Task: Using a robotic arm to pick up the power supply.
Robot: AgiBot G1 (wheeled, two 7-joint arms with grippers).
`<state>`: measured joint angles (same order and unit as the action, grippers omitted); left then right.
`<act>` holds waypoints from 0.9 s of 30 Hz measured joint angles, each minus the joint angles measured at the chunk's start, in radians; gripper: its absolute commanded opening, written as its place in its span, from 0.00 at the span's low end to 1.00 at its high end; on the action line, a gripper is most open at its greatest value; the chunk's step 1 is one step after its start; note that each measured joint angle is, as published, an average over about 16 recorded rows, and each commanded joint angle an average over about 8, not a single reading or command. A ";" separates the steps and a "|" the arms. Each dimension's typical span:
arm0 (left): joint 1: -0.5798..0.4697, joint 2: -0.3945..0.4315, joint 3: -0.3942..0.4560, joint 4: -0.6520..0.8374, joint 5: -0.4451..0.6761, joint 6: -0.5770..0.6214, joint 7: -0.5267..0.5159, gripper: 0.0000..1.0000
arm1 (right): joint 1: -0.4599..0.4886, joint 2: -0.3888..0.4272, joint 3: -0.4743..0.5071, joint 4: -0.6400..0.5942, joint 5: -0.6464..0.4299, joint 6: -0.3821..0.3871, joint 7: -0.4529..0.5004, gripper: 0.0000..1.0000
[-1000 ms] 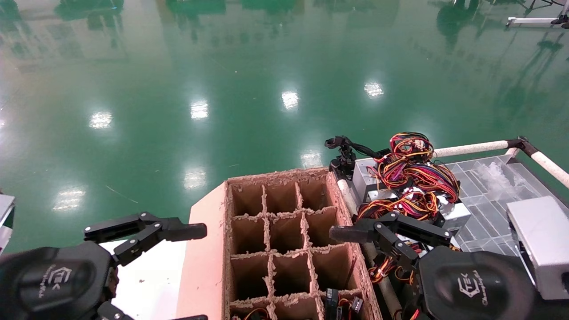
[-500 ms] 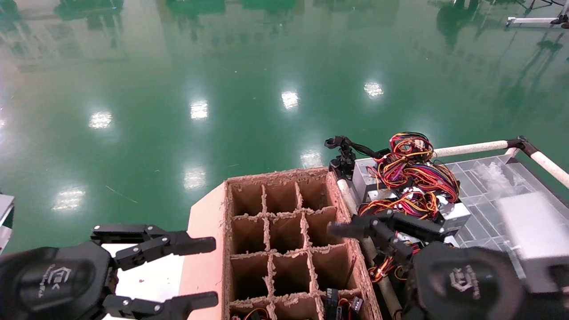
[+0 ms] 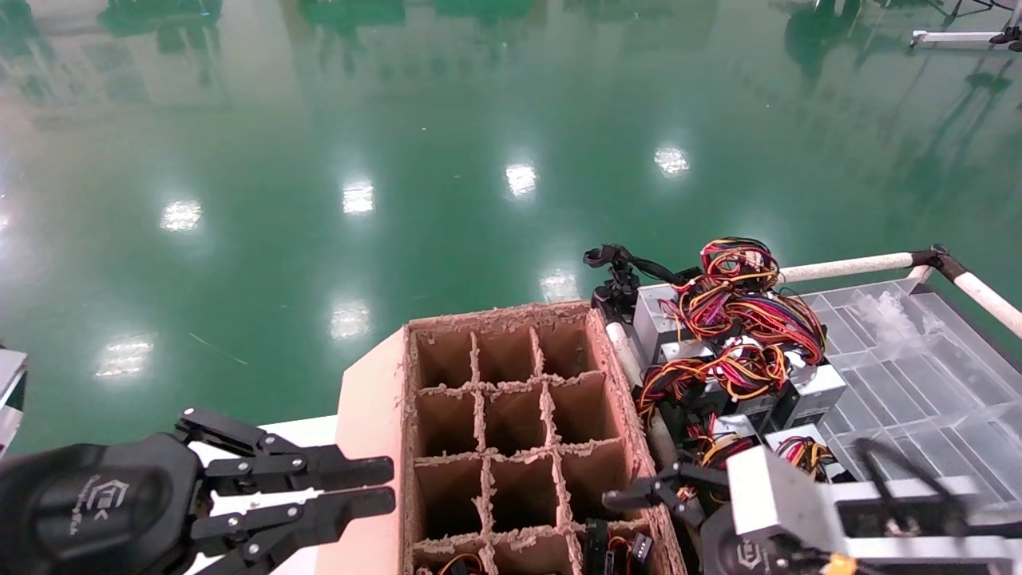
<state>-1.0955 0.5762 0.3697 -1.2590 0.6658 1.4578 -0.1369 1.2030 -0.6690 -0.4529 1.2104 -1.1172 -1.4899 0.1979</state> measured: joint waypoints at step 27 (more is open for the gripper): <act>0.000 0.000 0.000 0.000 0.000 0.000 0.000 0.63 | 0.096 -0.078 -0.107 -0.078 -0.210 -0.015 0.005 0.00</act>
<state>-1.0956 0.5761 0.3698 -1.2590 0.6657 1.4578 -0.1368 1.2987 -0.7469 -0.5594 1.1321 -1.3272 -1.5052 0.2030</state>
